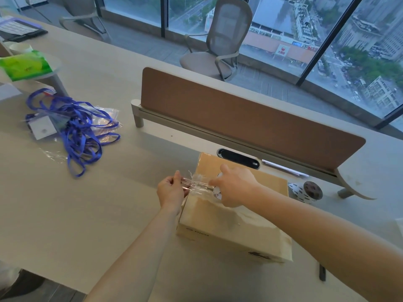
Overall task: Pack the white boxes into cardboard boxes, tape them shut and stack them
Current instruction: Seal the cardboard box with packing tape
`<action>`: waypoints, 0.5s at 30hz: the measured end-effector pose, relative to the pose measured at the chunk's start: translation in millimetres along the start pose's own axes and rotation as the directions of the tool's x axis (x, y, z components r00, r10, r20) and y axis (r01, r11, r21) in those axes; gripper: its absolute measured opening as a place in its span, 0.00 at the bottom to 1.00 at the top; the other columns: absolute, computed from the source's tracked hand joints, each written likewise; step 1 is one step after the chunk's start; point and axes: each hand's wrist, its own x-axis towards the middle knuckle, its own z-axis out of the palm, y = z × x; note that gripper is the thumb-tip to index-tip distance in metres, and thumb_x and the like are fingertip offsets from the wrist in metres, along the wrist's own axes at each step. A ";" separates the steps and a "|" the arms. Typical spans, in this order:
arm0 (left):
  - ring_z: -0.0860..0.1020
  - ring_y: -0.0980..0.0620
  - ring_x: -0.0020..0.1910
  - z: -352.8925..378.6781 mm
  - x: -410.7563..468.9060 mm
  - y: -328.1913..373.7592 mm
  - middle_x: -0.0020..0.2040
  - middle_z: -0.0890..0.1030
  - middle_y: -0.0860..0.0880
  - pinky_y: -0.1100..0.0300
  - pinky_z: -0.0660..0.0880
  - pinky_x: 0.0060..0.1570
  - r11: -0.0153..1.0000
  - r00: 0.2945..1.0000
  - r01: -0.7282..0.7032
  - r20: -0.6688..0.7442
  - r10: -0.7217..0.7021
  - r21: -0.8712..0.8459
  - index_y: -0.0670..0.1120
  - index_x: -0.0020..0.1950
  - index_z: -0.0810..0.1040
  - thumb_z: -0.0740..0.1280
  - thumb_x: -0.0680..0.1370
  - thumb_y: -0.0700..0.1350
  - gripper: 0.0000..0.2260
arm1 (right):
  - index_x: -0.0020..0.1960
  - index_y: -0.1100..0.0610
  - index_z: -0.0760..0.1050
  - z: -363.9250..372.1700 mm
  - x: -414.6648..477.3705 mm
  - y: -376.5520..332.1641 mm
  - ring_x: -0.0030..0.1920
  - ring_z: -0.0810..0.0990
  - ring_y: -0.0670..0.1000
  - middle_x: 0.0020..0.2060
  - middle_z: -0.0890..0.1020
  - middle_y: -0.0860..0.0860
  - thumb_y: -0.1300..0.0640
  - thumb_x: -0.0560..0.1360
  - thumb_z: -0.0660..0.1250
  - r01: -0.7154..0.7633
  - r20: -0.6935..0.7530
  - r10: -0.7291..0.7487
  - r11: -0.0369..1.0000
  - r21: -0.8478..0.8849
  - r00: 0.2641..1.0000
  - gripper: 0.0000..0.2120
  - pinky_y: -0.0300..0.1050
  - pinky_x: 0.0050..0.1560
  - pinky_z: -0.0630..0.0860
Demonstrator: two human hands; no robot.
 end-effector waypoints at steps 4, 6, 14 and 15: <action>0.83 0.48 0.34 -0.1 7.3 -5.5 0.37 0.83 0.42 0.57 0.82 0.35 0.997 0.997 0.074 0.001 -0.074 -0.013 0.38 0.42 0.80 0.65 0.83 0.49 0.17 | 0.73 0.38 0.63 -2.2 6.8 -2.2 0.45 0.76 0.55 0.56 0.70 0.53 0.46 0.78 0.60 0.004 0.009 -0.004 1.000 -0.029 1.000 0.24 0.45 0.34 0.69; 0.81 0.50 0.31 0.6 9.6 -7.0 0.36 0.83 0.43 0.59 0.80 0.32 0.985 0.987 0.160 0.012 -0.159 -0.062 0.38 0.41 0.79 0.65 0.83 0.48 0.16 | 0.74 0.37 0.63 -2.4 9.4 -1.2 0.47 0.76 0.55 0.56 0.71 0.53 0.46 0.78 0.60 0.011 0.006 -0.011 0.999 -0.033 1.000 0.24 0.45 0.36 0.71; 0.79 0.57 0.25 -12.1 25.7 -8.2 0.29 0.79 0.48 0.66 0.80 0.29 0.813 0.838 0.530 0.294 -0.460 -0.242 0.38 0.44 0.77 0.61 0.84 0.50 0.17 | 0.71 0.34 0.65 5.1 15.7 3.3 0.46 0.75 0.55 0.56 0.71 0.51 0.43 0.78 0.60 0.013 0.000 -0.013 1.000 -0.006 1.000 0.22 0.45 0.36 0.70; 0.78 0.57 0.25 -11.2 25.6 -9.7 0.28 0.78 0.49 0.66 0.79 0.28 0.812 0.841 0.527 0.291 -0.456 -0.249 0.38 0.44 0.77 0.61 0.84 0.51 0.17 | 0.71 0.34 0.65 5.0 15.6 3.4 0.46 0.75 0.55 0.56 0.71 0.51 0.43 0.78 0.60 0.015 -0.001 -0.015 1.000 -0.003 1.000 0.22 0.45 0.36 0.70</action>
